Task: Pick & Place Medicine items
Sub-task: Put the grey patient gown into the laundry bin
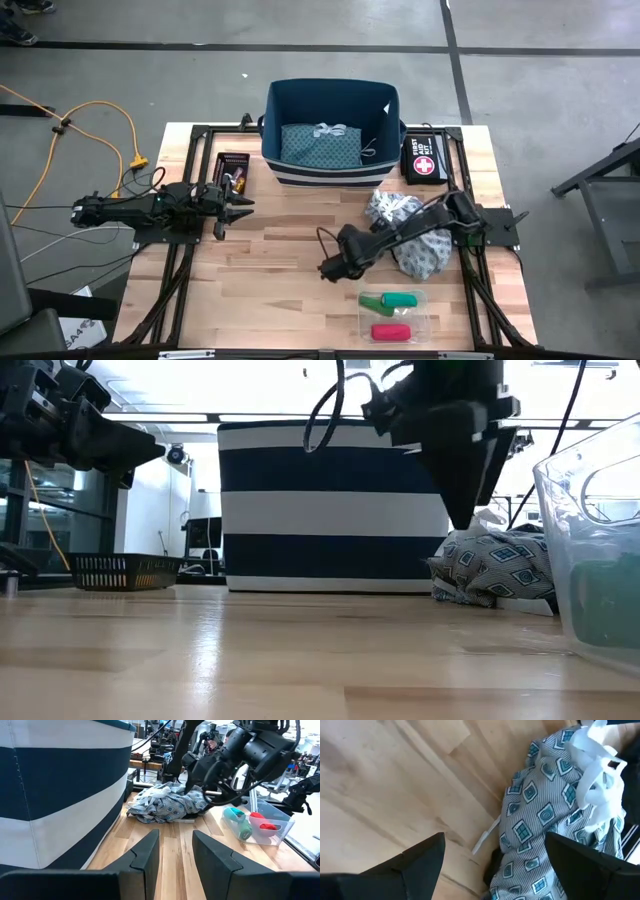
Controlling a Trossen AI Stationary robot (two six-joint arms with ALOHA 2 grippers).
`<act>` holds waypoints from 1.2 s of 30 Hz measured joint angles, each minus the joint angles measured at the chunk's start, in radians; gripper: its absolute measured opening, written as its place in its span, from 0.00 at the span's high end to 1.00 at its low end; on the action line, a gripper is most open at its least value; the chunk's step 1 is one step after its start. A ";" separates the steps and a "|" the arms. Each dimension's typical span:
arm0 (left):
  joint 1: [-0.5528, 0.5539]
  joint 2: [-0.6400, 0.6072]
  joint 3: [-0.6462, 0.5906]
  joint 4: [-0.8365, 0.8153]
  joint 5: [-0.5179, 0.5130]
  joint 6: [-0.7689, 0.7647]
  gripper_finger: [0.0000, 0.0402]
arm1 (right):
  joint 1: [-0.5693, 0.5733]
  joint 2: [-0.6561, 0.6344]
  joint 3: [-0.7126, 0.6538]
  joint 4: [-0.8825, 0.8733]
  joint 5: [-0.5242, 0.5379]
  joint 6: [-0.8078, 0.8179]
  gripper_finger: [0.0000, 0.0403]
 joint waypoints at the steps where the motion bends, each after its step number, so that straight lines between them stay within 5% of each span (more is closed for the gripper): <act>1: 0.000 0.000 0.000 0.000 0.000 0.000 0.72 | -0.007 0.000 0.000 0.000 -0.002 -0.005 0.18; 12: 0.000 0.000 0.000 0.000 0.000 0.000 0.72 | -0.014 0.074 -0.001 0.002 -0.006 -0.125 0.18; 36: 0.000 0.000 0.000 0.000 0.000 0.000 0.72 | -0.017 0.083 0.000 0.009 -0.004 0.023 0.18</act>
